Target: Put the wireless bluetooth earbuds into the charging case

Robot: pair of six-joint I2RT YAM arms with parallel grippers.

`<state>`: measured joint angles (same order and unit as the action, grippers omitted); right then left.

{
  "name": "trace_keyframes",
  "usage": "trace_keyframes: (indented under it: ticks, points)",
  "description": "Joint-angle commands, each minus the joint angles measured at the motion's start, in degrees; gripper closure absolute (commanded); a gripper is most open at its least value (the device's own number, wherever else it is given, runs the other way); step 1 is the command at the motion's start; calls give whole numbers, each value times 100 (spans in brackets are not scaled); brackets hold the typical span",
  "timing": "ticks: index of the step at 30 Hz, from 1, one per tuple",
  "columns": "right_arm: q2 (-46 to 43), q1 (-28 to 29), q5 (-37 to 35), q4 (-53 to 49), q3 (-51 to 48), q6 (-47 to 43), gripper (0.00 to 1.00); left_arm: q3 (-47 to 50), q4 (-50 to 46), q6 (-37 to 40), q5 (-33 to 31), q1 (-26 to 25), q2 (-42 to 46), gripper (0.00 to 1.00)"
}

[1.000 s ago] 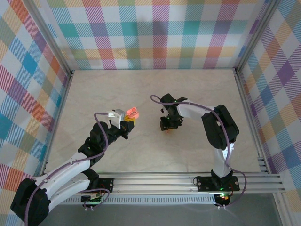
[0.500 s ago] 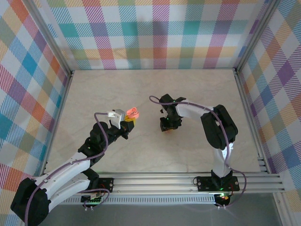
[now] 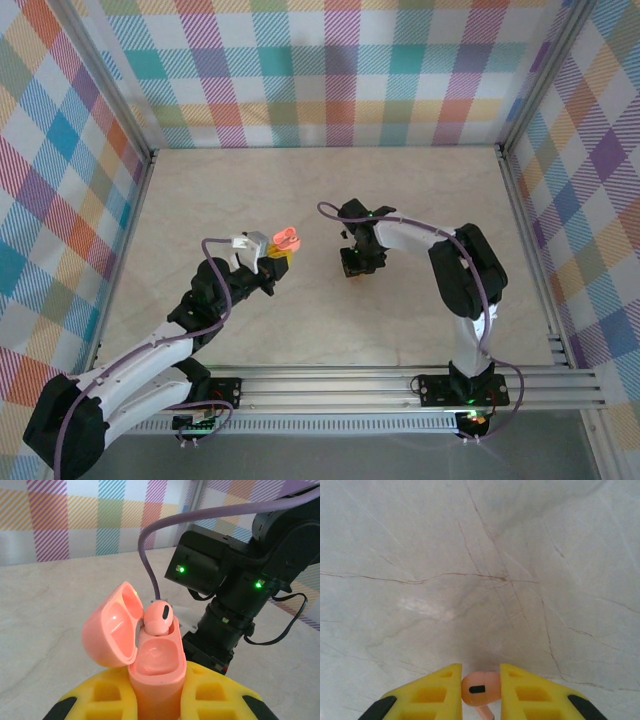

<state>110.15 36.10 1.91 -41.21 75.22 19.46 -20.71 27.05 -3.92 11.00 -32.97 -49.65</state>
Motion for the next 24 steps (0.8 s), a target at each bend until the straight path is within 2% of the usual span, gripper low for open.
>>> trace_keyframes:
  ticks: [1,6,10,17,21,24]
  points:
    - [-588,51,-147,163,-86,236,81,-135,336,197,329,-8,-120,100]
    - [-1275,51,-415,257,-176,351,83,-413,80,328,557,-7,-460,100]
    - [-1975,53,-560,510,-359,430,83,-494,322,446,846,1,-827,100]
    - [-3349,124,-665,1599,-949,526,86,-342,1704,792,1191,-8,-1462,100]
    - [-3951,282,-643,2427,-1258,363,89,-531,1988,1025,1429,-33,-1660,100]
    - [-4111,405,-552,2847,-1278,190,90,-676,2098,1257,1309,-88,-1755,100]
